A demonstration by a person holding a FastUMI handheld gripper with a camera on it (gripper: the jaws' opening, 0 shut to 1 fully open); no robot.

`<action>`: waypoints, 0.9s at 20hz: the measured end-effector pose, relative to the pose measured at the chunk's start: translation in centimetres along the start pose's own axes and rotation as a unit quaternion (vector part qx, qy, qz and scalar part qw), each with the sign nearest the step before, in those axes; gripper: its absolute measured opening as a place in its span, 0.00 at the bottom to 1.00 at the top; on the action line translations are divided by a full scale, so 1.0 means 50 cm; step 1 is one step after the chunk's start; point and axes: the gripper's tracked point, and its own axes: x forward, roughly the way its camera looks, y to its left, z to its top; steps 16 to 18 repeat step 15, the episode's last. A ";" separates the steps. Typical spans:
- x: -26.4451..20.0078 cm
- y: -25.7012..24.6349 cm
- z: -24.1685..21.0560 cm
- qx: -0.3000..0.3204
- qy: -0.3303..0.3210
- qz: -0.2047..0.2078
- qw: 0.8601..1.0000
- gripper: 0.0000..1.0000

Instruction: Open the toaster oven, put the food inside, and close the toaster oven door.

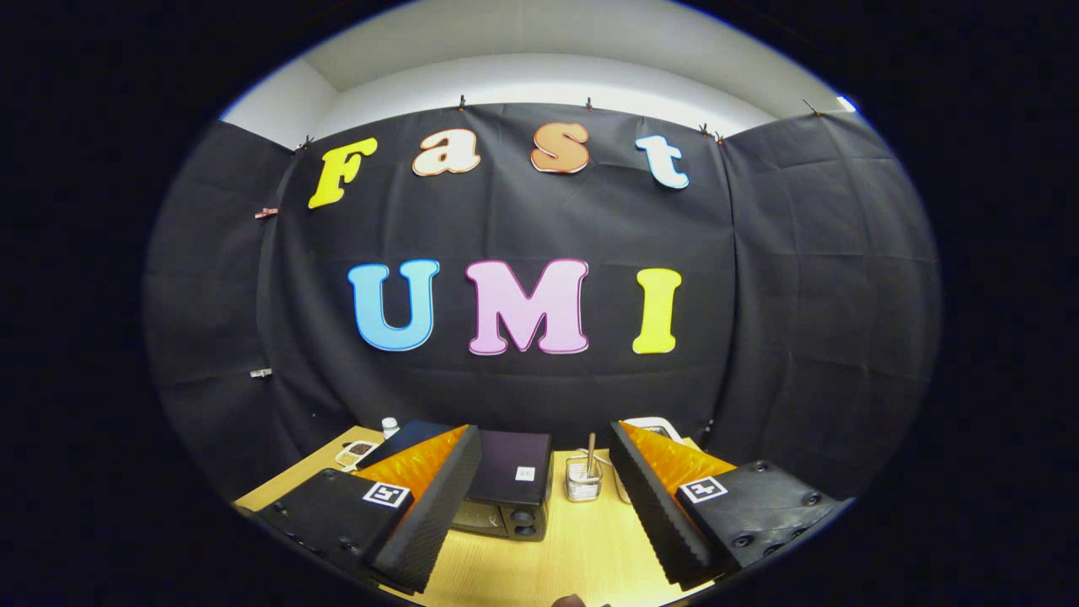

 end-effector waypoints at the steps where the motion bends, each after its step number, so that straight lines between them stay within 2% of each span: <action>1: 0.000 -0.007 0.011 0.000 -0.006 -0.001 1.000 1.00; 18: 0.003 -0.078 0.013 0.008 -0.001 -0.026 1.000 1.00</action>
